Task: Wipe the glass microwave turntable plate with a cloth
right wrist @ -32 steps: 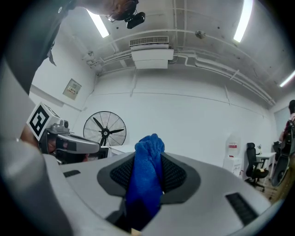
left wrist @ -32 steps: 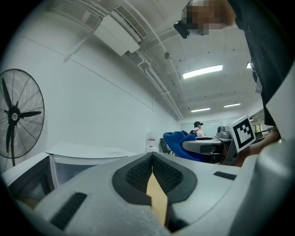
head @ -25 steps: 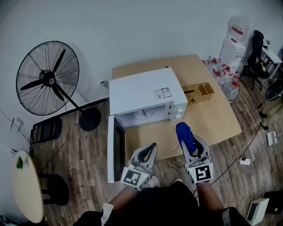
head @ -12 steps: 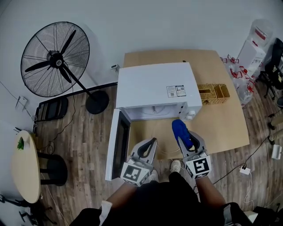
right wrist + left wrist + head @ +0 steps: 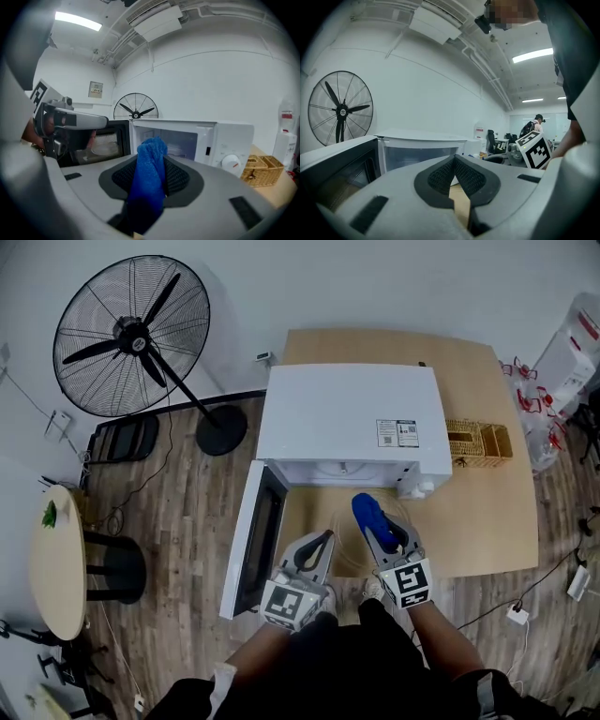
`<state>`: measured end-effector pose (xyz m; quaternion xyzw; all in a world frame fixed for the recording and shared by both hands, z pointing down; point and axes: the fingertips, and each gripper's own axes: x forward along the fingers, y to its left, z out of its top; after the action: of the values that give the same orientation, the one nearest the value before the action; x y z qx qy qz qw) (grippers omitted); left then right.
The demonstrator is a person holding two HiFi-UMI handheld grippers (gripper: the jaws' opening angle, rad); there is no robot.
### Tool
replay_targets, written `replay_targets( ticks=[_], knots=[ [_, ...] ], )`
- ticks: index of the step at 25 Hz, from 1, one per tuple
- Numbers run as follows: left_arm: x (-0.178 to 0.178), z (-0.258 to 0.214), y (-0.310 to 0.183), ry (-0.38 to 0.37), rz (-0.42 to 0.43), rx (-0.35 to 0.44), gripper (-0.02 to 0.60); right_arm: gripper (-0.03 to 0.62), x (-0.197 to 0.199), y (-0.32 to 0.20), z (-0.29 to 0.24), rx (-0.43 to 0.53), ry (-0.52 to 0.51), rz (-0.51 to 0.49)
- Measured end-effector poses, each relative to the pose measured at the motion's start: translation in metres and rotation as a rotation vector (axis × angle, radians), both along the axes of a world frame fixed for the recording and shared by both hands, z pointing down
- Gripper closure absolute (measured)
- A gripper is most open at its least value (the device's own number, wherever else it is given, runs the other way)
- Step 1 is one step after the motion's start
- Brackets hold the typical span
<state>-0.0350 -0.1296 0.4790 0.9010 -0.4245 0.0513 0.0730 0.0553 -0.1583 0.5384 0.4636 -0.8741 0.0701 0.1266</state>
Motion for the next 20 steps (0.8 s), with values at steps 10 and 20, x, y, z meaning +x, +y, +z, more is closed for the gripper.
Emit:
replay_targets(
  ticks=[10, 20],
  knots=[
    [-0.018, 0.018, 0.0, 0.041, -0.072, -0.069, 0.58, 0.456, -0.044, -0.012, 0.092, -0.155, 0.148, -0.179],
    [-0.012, 0.025, -0.005, 0.061, -0.089, -0.085, 0.58, 0.456, -0.056, -0.012, 0.161, -0.314, 0.26, -0.237]
  ],
)
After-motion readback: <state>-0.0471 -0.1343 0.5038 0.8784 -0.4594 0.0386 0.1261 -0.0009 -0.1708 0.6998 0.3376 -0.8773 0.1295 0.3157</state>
